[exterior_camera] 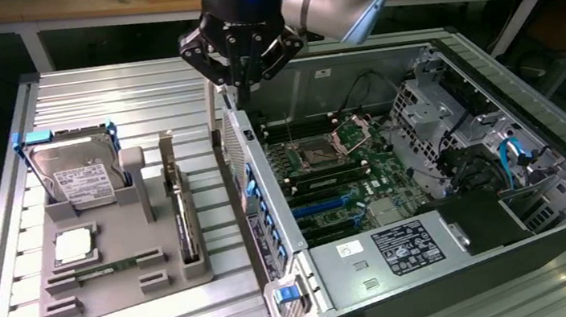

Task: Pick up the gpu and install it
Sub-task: 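Reach for the gpu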

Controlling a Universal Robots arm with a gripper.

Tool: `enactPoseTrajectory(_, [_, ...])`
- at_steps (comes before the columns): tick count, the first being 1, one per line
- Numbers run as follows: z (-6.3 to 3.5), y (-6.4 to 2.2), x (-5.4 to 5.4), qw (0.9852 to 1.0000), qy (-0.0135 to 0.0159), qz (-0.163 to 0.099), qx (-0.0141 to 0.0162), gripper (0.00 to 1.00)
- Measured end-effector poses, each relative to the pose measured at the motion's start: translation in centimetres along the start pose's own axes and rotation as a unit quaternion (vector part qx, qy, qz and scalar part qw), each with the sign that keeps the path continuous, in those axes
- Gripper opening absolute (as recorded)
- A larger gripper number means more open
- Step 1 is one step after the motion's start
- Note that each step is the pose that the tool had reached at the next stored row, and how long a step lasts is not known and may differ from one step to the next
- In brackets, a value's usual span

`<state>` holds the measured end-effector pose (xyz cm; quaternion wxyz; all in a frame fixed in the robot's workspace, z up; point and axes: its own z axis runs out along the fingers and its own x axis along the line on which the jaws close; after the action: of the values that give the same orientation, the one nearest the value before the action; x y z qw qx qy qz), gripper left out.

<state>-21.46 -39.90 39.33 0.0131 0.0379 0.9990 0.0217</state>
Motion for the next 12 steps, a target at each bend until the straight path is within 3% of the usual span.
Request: enactPoseTrajectory(12, [-0.09, -0.23, 3.1, 1.0, 0.0, 0.0, 0.0, 0.11])
